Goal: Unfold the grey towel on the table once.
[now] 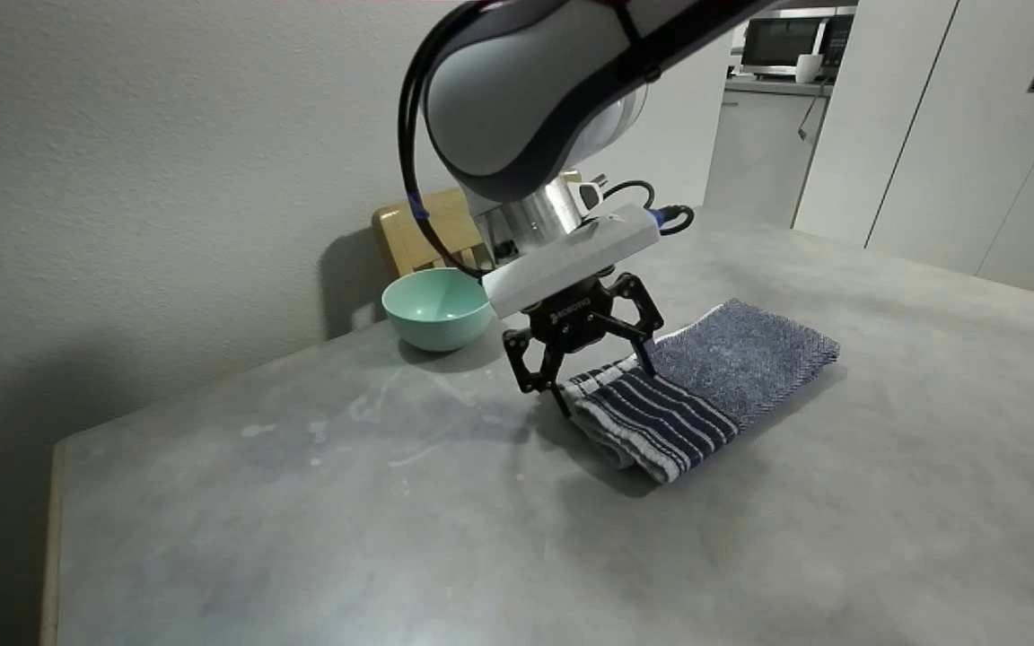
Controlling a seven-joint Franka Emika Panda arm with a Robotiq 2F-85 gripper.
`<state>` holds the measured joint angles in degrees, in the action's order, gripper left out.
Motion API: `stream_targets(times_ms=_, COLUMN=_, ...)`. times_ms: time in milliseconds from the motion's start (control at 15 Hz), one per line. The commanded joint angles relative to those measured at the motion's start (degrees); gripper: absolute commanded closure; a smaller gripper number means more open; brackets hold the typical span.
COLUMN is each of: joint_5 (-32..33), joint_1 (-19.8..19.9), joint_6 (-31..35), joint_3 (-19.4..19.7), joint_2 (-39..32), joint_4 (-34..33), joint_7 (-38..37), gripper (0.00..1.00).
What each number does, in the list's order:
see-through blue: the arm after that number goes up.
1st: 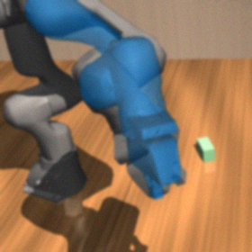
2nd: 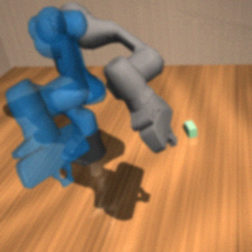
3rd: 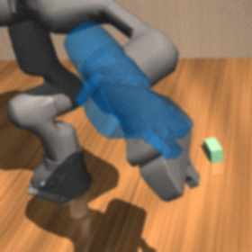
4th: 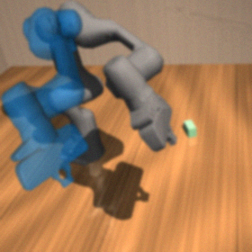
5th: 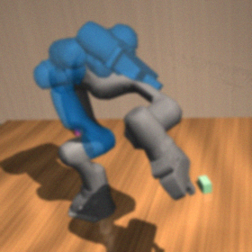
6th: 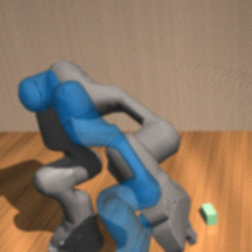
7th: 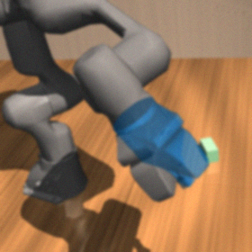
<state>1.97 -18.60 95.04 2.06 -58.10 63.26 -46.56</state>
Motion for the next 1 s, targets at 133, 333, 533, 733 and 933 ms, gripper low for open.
stream_targets(times_ms=133, joint_5=1.1, joint_1=-1.6, joint_6=-5.8, joint_3=1.4, joint_2=-1.9, joint_4=-4.5, joint_7=-10.8, gripper=0.0)
stream_targets(times_ms=333, joint_5=1.3, joint_1=-1.7, joint_6=-8.0, joint_3=1.0, joint_2=-2.6, joint_4=-5.8, joint_7=-14.1, gripper=0.0)
stream_targets(times_ms=533, joint_5=2.4, joint_1=-2.0, joint_6=-7.3, joint_3=1.1, joint_2=-3.4, joint_4=-6.3, joint_7=-15.5, gripper=0.0)
stream_targets(times_ms=733, joint_5=4.5, joint_1=-2.2, joint_6=-5.9, joint_3=1.6, joint_2=-4.3, joint_4=-7.1, joint_7=-16.9, gripper=0.0)
stream_targets(times_ms=933, joint_5=6.3, joint_1=-2.0, joint_6=-4.3, joint_3=1.8, joint_2=-5.5, joint_4=-8.4, joint_7=-17.4, gripper=0.0)
